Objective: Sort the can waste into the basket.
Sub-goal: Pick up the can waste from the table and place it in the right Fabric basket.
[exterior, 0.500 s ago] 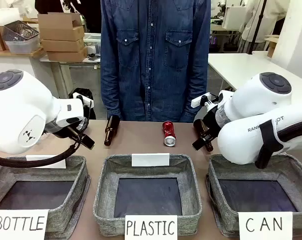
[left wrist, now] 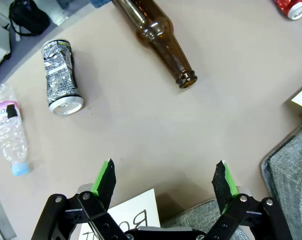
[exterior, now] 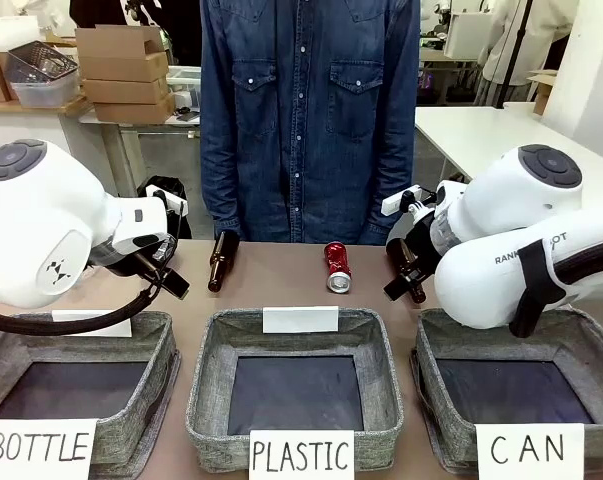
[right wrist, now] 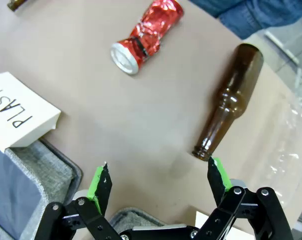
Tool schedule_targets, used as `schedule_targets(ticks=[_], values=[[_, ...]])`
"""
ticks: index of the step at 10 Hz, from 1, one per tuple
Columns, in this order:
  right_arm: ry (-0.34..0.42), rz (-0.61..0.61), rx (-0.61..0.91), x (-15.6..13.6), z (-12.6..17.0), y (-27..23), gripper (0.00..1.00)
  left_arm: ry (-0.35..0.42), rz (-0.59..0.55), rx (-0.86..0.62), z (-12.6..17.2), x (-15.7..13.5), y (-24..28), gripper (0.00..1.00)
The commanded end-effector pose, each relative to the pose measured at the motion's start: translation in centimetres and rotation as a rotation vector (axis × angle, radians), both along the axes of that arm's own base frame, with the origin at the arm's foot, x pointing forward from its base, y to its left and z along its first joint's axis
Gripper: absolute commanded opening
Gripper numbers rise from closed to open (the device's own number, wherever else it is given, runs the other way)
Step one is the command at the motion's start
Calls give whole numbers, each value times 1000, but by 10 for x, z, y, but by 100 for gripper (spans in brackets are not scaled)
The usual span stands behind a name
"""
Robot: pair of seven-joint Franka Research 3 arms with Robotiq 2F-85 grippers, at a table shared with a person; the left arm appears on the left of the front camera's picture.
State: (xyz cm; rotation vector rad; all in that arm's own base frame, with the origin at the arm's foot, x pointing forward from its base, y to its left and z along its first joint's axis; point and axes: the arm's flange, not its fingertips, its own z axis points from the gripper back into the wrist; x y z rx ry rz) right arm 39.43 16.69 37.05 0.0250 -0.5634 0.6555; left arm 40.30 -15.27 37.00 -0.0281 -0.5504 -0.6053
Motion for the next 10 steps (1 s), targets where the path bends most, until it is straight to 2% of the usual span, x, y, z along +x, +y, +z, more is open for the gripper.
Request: schedule_targets(ticks=[1, 6, 7, 8, 9, 10], values=[[0, 0, 1, 0, 0, 0, 100, 0, 1, -1, 0, 0, 1, 100], [0, 0, 0, 0, 0, 0, 100, 0, 0, 0, 0, 0, 0, 100], [52, 78, 52, -15, 24, -16, 100, -20, 10, -67, 30, -22, 3, 100], [81, 104, 116, -36, 58, -38, 100, 16, 27, -59, 63, -57, 5, 100], [51, 49, 166, -61, 92, -62, 100, -43, -39, -62, 96, -102, 1, 100], [-8, 28, 215, -86, 117, -81, 100, -97, 2, -1, 119, -138, -6, 100]])
